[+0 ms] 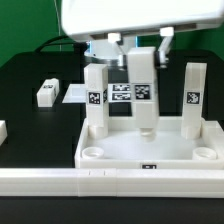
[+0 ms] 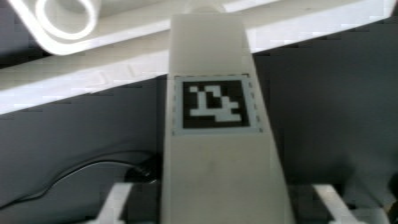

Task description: Assemble desk

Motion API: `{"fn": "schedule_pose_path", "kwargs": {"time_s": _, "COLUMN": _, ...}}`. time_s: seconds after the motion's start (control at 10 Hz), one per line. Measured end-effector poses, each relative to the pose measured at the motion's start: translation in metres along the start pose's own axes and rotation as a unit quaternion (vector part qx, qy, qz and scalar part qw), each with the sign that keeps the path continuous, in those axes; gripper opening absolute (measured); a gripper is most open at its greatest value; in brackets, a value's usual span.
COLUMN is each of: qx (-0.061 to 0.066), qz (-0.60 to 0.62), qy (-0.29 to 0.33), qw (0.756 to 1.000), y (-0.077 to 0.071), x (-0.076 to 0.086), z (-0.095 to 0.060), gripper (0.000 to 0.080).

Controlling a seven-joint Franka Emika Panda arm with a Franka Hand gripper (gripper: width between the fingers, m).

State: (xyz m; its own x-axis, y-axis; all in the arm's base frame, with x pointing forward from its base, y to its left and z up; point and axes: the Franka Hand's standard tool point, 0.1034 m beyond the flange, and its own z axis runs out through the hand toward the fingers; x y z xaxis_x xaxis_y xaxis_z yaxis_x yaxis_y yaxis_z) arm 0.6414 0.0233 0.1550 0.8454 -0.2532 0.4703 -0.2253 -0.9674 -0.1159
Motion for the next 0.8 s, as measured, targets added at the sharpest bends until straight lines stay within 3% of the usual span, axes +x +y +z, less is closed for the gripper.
{"fn": "schedule_pose_path", "kwargs": {"time_s": 0.2, "qx": 0.003, "qz": -0.065, "qy": -0.021, "qw": 0.998, "y": -0.017, "x": -0.01, "z": 0.007, "gripper": 0.029}}
{"fn": "schedule_pose_path", "kwargs": {"time_s": 0.6, "qx": 0.003, "qz": -0.061, "qy": -0.021, "qw": 0.998, "y": -0.016, "x": -0.011, "z": 0.008, "gripper": 0.029}}
{"fn": "schedule_pose_path", "kwargs": {"time_s": 0.8, "qx": 0.009, "qz": -0.092, "qy": -0.013, "qw": 0.996, "y": -0.04, "x": -0.019, "z": 0.009, "gripper": 0.029}}
